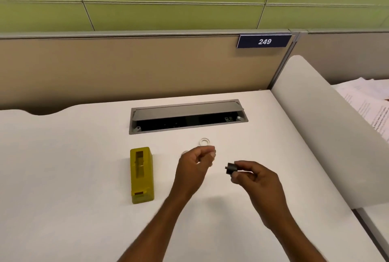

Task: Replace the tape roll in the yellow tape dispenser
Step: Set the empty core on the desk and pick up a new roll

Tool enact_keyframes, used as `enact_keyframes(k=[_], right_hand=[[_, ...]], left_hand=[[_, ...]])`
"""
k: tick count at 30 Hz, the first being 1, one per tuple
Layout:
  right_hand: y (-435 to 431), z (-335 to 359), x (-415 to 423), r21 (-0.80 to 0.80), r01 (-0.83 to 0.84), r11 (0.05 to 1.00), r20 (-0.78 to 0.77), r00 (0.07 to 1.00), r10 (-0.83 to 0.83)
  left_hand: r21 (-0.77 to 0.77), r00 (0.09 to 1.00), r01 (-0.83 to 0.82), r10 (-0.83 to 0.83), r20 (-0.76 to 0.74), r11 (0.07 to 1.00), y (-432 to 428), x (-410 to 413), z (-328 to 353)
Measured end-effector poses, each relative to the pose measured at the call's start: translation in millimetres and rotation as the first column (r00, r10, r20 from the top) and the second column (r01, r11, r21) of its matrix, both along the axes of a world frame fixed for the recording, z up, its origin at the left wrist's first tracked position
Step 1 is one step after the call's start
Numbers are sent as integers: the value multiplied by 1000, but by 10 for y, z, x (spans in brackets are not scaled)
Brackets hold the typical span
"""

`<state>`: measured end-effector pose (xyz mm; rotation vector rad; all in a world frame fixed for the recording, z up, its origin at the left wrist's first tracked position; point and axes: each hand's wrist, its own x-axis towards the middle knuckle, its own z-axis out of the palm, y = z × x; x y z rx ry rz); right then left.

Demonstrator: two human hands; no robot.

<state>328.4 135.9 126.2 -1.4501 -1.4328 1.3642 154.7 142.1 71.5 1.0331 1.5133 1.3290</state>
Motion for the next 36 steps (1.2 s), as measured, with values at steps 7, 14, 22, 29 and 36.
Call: enact_keyframes(k=[7,14,22,29,36], right_hand=[[213,34,-666,85,-227,970,69,973,222],[208,-33,-1002,121,-317,941,62,948,312],[175,-117,-1079,133,-290,948,13,957,291],[292,-232,-1078,115,-294,949,-48,952,301],[725,-1032,-1032,128,-434,892,711,667,222]], left_hand=[[-44,987,-59,65,145,997,-365,-421,270],[-63,970,-106,117,212,992,-488,-727,323],[-43,962,-158,164,218,986,-530,-721,283],[-61,929,-243,251,272,968,-540,-739,258],[-52,889,-336,335,312,940,-624,-895,247]])
